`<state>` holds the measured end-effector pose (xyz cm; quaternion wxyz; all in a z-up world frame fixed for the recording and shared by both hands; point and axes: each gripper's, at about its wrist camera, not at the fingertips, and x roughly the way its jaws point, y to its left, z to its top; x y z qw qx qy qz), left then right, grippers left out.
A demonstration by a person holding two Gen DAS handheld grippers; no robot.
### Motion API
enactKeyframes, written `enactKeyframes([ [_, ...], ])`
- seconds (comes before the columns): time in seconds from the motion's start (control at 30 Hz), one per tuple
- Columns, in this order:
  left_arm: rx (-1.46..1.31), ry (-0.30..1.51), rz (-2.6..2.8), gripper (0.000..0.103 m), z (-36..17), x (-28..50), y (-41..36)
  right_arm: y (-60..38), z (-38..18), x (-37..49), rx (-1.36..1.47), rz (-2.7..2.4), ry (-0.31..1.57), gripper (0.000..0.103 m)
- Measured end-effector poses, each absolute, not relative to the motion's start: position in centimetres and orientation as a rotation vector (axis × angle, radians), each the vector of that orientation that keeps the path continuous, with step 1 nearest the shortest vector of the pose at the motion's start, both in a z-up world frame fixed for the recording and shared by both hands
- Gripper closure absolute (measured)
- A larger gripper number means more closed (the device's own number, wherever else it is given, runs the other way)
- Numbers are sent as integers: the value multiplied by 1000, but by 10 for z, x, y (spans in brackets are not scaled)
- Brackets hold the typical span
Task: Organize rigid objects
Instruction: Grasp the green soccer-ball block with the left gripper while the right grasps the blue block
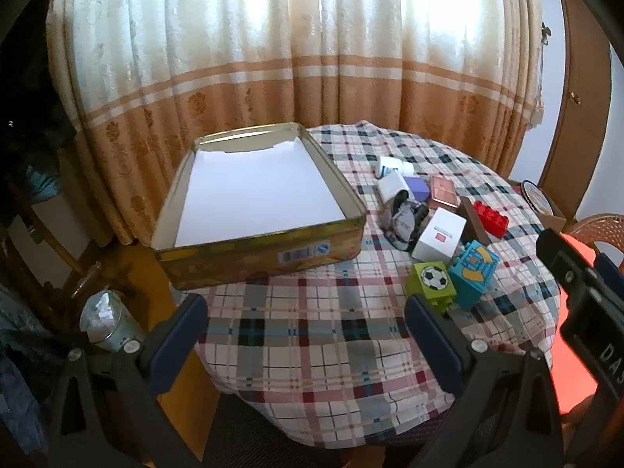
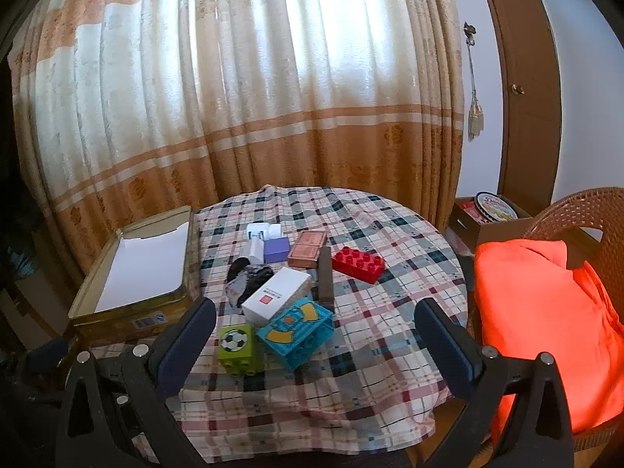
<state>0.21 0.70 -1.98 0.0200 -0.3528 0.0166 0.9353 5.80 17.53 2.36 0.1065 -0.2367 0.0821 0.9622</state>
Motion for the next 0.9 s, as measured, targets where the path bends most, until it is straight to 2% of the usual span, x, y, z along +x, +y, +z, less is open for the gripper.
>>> enactKeyframes([
  [0.27, -1129, 88, 2861, 1, -25, -2, 15, 201, 11, 55, -734, 2792, 218, 0],
  [0.43, -1134, 142, 2813, 1, -28, -4, 28, 225, 1, 56, -758, 2769, 284, 1],
  [0.53, -1133, 165, 2770, 2, -28, -7, 40, 228, 0, 56, -744, 2783, 268, 7],
  [0.7, -1159, 175, 2707, 16, -28, -22, 58, 231, -1, 56, -732, 2788, 230, 17],
  [0.77, -1196, 136, 2661, 24, -31, -29, 63, 235, -3, 55, -742, 2782, 229, 17],
  [0.9, -1231, 160, 2622, 25, -39, -36, 80, 247, -10, 53, -771, 2761, 269, 17],
])
